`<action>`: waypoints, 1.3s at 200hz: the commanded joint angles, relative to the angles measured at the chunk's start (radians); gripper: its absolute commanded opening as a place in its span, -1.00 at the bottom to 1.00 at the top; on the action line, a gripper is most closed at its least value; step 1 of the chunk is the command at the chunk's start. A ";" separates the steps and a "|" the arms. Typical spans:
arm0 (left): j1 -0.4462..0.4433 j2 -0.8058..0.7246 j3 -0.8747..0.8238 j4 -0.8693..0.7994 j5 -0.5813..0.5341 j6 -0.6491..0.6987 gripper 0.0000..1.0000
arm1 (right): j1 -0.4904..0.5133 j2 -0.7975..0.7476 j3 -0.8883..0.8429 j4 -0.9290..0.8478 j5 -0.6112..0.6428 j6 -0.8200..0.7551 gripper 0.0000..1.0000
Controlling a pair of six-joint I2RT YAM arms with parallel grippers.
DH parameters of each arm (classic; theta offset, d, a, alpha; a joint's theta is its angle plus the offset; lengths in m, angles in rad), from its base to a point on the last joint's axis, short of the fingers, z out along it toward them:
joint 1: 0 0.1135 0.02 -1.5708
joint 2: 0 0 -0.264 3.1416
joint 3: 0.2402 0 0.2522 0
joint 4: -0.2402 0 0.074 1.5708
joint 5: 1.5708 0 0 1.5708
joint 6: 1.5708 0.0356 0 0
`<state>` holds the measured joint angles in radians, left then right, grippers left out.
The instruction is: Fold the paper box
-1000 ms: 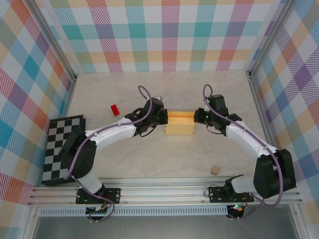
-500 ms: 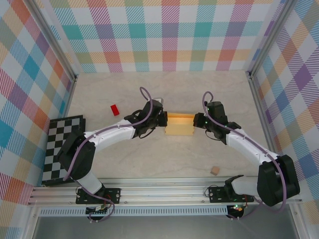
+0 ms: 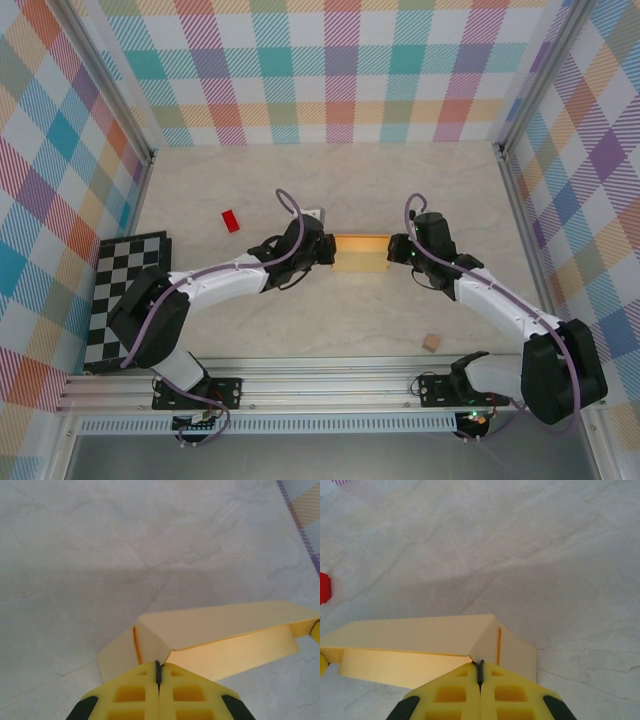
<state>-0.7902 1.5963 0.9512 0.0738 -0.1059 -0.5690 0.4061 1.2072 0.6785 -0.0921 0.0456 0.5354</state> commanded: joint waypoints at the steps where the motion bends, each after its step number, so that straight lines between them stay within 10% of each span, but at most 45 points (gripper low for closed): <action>1: -0.013 0.007 -0.077 -0.090 -0.001 -0.043 -1.00 | 0.004 0.016 -0.056 -0.126 0.059 0.003 -1.00; 142: -0.012 -0.048 -0.023 -0.214 -0.088 0.041 -0.90 | 0.013 -0.077 0.143 -0.180 -0.065 -0.178 -1.00; 213: -0.013 0.025 0.147 -0.283 -0.097 0.070 -0.89 | 0.019 0.205 0.485 -0.182 -0.247 -0.345 -1.00; 260: -0.013 0.050 0.186 -0.306 -0.092 0.073 -0.89 | 0.023 0.216 0.372 -0.110 -0.245 -0.316 -1.00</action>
<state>-0.7982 1.6264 1.1244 -0.1902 -0.1856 -0.5091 0.4202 1.4494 1.1156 -0.2375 -0.1699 0.2268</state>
